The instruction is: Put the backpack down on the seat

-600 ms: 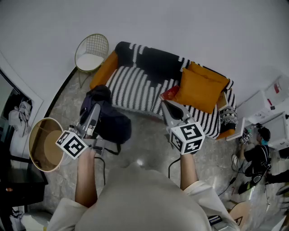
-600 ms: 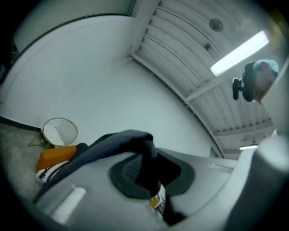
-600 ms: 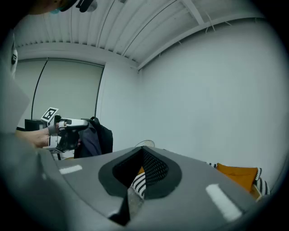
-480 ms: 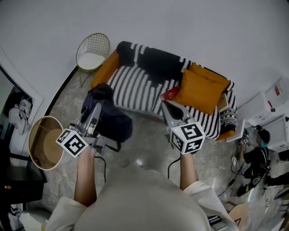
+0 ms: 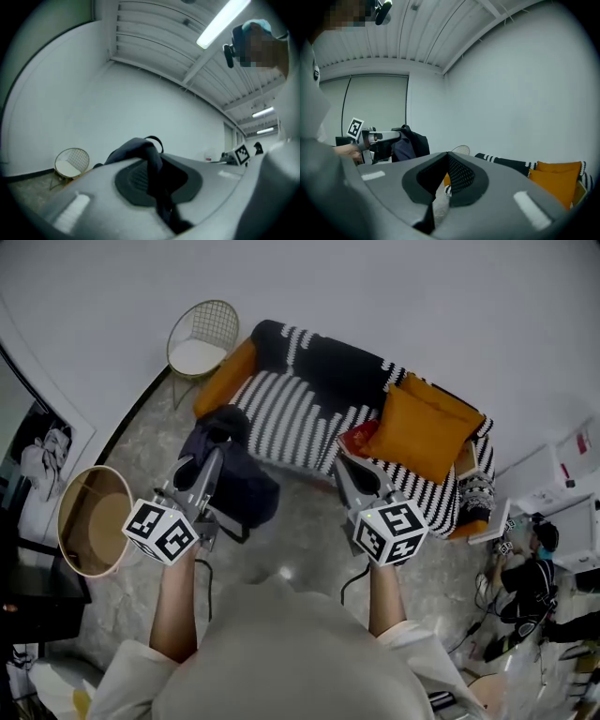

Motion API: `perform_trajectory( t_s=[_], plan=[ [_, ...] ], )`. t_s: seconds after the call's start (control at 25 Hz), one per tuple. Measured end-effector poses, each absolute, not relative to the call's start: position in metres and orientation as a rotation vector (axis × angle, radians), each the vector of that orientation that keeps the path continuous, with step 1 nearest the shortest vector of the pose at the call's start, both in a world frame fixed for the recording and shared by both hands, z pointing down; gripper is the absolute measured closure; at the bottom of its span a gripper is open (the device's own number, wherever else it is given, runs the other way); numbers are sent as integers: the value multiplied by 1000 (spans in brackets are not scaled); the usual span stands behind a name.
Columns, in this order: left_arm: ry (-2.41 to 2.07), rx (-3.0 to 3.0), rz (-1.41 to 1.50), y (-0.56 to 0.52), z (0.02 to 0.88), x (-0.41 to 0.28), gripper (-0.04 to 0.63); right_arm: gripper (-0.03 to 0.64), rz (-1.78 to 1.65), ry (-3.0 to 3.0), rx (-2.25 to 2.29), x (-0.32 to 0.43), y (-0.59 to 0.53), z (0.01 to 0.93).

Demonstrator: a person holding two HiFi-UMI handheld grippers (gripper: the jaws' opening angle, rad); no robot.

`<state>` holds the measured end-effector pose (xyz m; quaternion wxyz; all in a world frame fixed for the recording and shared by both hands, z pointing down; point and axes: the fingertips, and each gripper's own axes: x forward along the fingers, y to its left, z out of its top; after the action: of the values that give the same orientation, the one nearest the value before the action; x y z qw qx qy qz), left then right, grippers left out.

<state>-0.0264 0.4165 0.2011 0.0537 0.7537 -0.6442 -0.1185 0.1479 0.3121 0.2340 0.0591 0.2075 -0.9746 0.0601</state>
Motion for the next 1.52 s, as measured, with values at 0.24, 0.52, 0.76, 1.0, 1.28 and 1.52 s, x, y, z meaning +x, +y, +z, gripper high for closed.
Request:
perform_trajectory(
  t_s=[0.24,0.52,0.76,1.0,1.28,1.52],
  plan=[
    [-2045,2264,-296,414,214,-14,584,612,153,-2947,651,169,299,233],
    [-2075,2235,-261,407,225,0,584,612,190,-2965,640,185,282,238],
    [-2085,2231,-232,389,231,-4,584,612,180,-2959,614,180,269,246],
    [-2051,2237,-220,354,249,-22,584,612,198,-2922,642,164,234,263],
    [-2032,2256,-216,289,254,-63,584,611,167,-2899,721,122,168,265],
    [-1990,2268,-213,235,257,-102,584,611,189,-2884,703,80,120,267]
  ],
)
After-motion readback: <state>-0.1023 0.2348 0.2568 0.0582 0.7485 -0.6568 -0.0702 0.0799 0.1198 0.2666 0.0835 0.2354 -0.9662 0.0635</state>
